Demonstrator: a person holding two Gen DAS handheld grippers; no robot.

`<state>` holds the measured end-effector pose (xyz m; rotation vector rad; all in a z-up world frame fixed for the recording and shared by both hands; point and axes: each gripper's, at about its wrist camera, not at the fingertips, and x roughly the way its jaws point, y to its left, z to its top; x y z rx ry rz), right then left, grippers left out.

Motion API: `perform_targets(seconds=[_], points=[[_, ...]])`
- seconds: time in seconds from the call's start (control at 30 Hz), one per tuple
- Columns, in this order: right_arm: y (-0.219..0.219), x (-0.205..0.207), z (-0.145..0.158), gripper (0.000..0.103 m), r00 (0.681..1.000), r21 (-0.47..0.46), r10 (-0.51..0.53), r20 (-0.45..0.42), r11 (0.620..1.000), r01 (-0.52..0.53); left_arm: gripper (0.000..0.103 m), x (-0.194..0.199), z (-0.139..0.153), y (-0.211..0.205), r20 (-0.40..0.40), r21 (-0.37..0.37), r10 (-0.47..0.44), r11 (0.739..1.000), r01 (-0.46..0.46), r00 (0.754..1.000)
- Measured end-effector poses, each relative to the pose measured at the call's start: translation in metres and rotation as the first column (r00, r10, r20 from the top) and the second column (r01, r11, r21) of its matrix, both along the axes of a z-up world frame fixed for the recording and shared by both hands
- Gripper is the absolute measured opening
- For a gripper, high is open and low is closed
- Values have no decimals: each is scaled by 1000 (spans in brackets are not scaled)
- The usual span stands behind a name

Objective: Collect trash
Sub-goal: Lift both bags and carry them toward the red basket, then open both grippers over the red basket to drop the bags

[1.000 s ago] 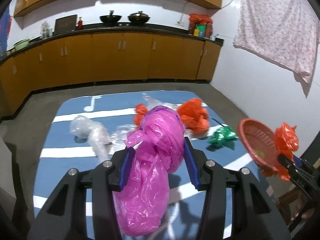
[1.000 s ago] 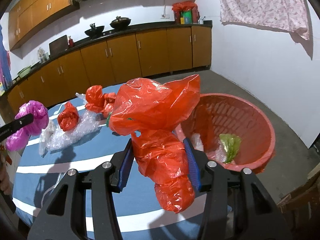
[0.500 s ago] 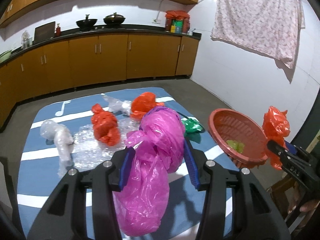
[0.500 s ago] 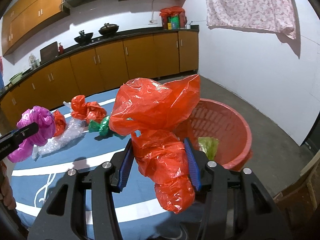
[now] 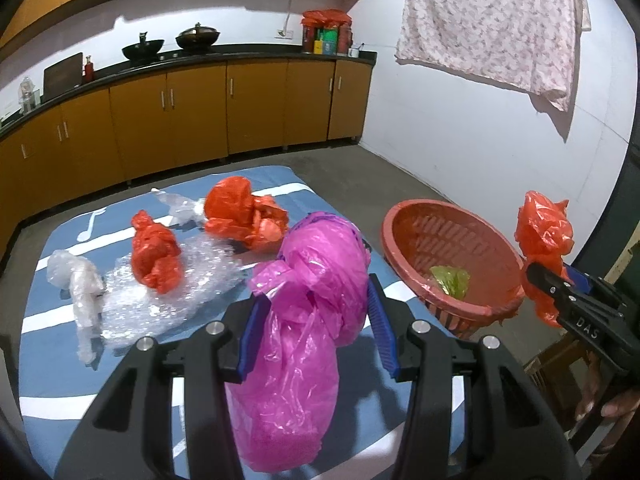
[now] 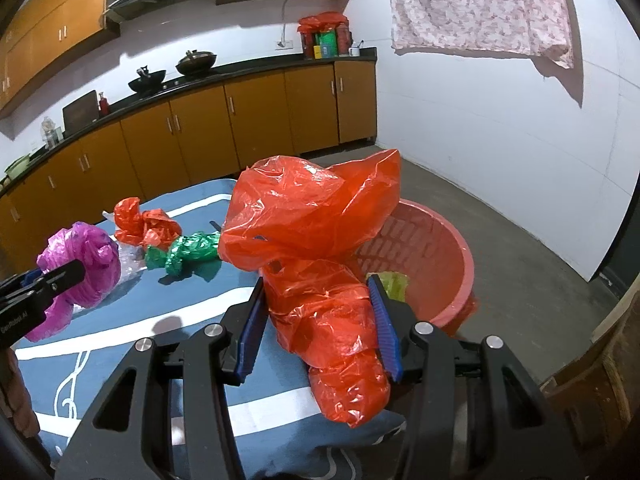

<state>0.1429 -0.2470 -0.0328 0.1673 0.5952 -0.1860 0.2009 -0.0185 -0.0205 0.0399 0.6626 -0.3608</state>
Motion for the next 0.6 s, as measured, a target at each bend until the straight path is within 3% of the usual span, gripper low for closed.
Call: perform_targets(seconds=[0.6], points=[[-43,26,-6,50,996,-1,-87,-1,996,87,47,33,-15,-83,-24,8,-122,992,122,992]])
